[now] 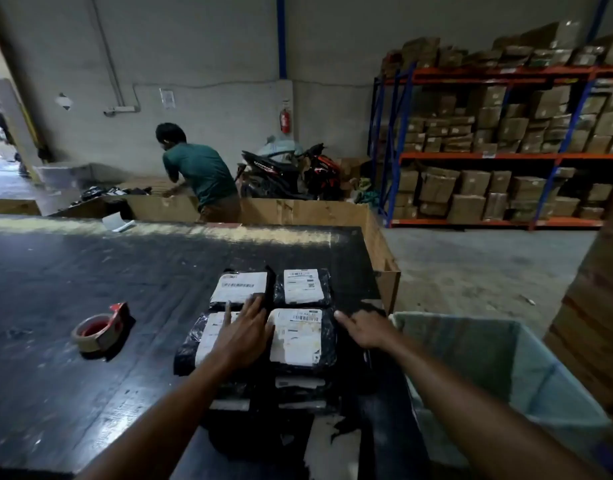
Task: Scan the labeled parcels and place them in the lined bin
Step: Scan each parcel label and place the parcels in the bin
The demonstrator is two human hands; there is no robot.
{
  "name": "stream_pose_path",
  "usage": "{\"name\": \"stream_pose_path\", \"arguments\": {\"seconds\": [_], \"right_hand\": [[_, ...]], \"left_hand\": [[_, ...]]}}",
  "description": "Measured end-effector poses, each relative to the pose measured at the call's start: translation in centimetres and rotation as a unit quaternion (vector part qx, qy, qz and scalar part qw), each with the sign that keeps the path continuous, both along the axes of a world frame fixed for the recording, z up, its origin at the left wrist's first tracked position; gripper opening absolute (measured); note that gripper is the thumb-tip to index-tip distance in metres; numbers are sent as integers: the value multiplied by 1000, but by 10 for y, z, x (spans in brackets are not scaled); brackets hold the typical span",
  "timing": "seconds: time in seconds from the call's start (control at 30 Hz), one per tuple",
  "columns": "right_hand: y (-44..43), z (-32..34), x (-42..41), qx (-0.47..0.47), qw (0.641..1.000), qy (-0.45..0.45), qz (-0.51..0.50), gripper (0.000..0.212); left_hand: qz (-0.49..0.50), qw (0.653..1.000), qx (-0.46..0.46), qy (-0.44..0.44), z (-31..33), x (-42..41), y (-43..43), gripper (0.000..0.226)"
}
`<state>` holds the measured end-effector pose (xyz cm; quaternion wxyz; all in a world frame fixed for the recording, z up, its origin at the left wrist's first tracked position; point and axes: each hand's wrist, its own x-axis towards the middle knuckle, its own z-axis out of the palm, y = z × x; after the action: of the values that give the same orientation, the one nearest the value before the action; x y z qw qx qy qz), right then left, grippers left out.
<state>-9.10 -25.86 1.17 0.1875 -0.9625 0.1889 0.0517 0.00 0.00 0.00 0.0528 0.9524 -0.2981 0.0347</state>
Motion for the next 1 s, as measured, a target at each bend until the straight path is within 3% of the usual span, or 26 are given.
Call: {"name": "stream_pose_path", "arguments": {"seconds": [0.07,0.23,0.4,0.57,0.63,0.7,0.8,0.87,0.9,1.0], "right_hand": [[19,-15,2,37,998,39,-38,88],[60,-20,5,106,991,-11,-83,75],[67,-28,3,146,968,-159,-125,49],[72,-18,-3,244,920,-291,-99,54],[68,-16,2,235,915,-319,-77,48],[59,-17,6,267,896,-344,-85,43],[44,-22,2,371,820,-427,-95,43],[37,-30,-1,407,793,-447,-74,44],[34,-34,-2,422,792,-436,-60,44],[19,-45,-5,427,826,-368,-20,36]], "left_hand": [[26,998,-4,49,-12,-7,-3,61],[16,998,-42,38,-28,-8,-4,53],[-8,998,-60,-10,-37,-2,-4,52],[-15,990,-131,-52,-45,-5,-8,77],[-11,979,-203,-25,-43,-13,-15,65],[39,937,-345,44,-26,-25,-23,43],[111,790,-560,224,1,-20,-42,21],[132,658,-606,427,15,-6,-56,53],[127,620,-603,487,21,-5,-60,58],[120,629,-597,483,24,-11,-69,38]]}}
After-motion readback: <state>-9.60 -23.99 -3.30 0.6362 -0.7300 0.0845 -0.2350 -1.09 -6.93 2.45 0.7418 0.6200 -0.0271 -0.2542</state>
